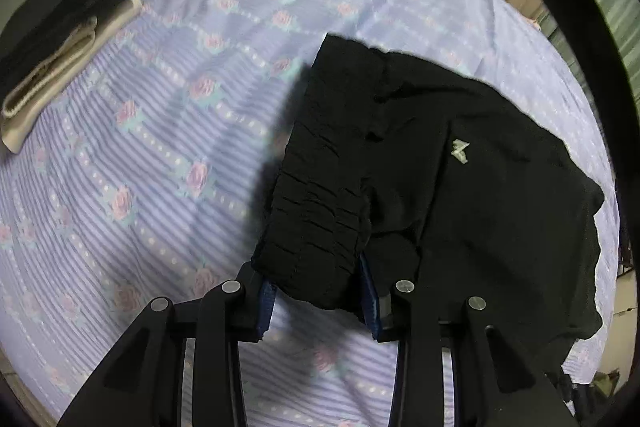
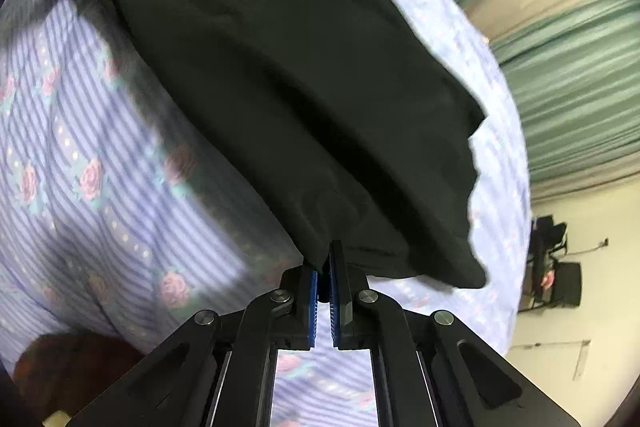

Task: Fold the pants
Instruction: 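Lift the pants with the left gripper and fold them over again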

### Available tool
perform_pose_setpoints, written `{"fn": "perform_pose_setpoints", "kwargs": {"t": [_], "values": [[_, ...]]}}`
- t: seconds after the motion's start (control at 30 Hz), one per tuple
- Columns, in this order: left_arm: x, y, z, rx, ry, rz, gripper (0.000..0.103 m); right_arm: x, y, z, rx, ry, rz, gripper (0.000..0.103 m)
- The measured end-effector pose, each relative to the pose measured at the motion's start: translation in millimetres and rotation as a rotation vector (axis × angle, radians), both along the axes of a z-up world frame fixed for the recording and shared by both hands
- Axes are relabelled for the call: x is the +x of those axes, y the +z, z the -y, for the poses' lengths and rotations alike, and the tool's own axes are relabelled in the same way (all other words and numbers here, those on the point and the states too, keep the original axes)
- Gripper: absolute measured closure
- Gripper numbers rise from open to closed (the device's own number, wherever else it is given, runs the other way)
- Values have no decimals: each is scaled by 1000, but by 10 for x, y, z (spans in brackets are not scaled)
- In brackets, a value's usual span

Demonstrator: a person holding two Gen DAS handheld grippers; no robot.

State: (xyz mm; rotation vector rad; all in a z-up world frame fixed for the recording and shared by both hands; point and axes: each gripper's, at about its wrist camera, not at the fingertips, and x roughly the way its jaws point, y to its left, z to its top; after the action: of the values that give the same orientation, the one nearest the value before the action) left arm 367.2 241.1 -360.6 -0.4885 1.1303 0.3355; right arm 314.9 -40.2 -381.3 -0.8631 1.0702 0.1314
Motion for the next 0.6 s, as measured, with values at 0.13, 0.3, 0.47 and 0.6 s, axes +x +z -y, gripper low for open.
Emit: {"fn": "perform_pose_setpoints", "kwargs": {"t": [0.13,0.3,0.47,0.6], "values": [[64,150,204,153,-89,-47,43,38,-52,36,-4,-40,-27,70],[62,835,748,388,-418,131,30,-158,527,341,136,-163,179,32],[663,1171,1312,310,-749,302,30,-81,866,959,431,-428,256,32],[1265,1255,2021,302,-1059,404,31,39,854,1464,634,-660,282,32]]}}
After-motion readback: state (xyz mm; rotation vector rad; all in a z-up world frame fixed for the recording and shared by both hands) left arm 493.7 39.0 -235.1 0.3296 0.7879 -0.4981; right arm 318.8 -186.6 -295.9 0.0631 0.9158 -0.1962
